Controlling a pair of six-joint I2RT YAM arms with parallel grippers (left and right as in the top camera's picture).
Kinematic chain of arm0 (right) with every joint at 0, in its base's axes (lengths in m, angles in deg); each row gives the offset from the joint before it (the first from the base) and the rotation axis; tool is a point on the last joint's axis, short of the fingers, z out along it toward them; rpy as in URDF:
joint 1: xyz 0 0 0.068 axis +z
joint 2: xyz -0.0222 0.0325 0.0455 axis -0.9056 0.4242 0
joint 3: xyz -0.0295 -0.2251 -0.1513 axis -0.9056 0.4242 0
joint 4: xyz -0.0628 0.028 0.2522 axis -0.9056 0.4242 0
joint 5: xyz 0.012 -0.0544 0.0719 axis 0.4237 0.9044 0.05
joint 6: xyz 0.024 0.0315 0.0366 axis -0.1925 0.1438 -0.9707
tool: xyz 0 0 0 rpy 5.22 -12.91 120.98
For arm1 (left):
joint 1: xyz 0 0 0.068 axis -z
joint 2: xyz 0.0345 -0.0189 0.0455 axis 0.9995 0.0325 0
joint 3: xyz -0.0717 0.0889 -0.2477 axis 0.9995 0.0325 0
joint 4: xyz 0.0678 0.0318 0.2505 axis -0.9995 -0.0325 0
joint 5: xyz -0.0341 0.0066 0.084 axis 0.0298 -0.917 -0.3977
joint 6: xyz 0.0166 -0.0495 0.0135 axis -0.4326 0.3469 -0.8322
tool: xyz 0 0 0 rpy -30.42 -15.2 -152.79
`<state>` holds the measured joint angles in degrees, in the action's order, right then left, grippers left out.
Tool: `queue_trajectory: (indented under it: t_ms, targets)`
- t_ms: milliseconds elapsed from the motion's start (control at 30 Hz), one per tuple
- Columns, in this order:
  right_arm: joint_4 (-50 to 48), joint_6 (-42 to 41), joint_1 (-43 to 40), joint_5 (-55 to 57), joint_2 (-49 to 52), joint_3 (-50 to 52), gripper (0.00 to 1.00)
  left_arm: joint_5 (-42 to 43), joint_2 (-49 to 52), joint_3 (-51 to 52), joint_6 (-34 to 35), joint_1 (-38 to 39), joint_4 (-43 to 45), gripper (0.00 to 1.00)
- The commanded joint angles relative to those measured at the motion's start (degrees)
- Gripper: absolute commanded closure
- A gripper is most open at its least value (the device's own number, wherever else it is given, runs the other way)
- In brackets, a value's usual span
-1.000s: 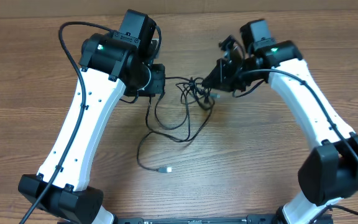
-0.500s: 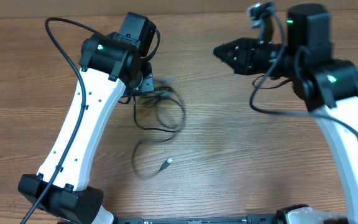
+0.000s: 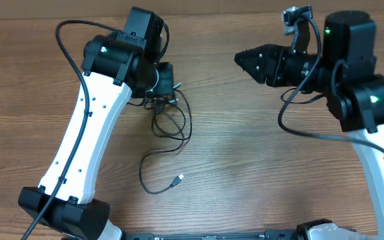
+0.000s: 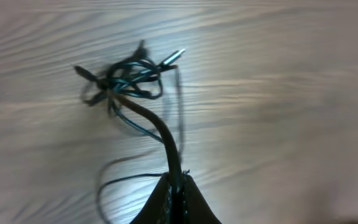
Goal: Untangle cables
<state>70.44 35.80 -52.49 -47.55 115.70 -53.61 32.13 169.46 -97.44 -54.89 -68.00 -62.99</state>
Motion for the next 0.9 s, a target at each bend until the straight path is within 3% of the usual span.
queue_trajectory:
  t_ms: [0,67,167,267,367,433,467,500,533,867]
  targets:
    - [3.3,-0.9,-0.3,4.5,4.0,-0.8,0.39,20.4,-2.2,-0.9,-12.8,0.1,2.2,0.96]
    - [4.8,-0.9,-0.3,4.5,6.1,-0.8,0.37,24.4,-3.3,-0.9,-14.6,0.3,3.0,0.96]
    - [7.0,-0.6,-0.2,4.2,10.6,-0.8,0.22,22.6,-4.7,-0.9,-13.7,0.5,3.5,0.96]
    - [8.3,2.6,0.1,1.7,14.2,-0.8,0.21,17.6,-4.6,-0.9,-9.7,0.4,2.5,0.95]
    - [9.4,4.8,0.7,0.0,17.6,-0.8,0.2,18.0,-4.6,-0.9,-10.1,0.6,2.0,0.96]
    - [9.7,4.8,1.6,-0.1,20.0,-0.8,0.22,18.1,-4.6,-0.9,-10.4,1.2,2.2,0.96]
    - [9.7,4.9,2.1,-0.1,20.9,-0.8,0.25,18.1,-4.6,-0.9,-10.6,1.5,2.4,0.96]
    - [9.7,6.1,3.3,-0.8,22.6,-0.8,0.36,18.1,-4.6,-0.9,-11.4,2.0,2.6,0.96]
    - [9.6,6.4,4.0,-0.9,23.4,-0.8,0.38,18.1,-4.6,-0.9,-11.5,2.2,2.6,0.96]
    - [7.6,7.1,10.0,3.6,25.2,-0.7,0.4,21.7,-4.6,-0.9,-11.6,2.4,2.8,0.96]
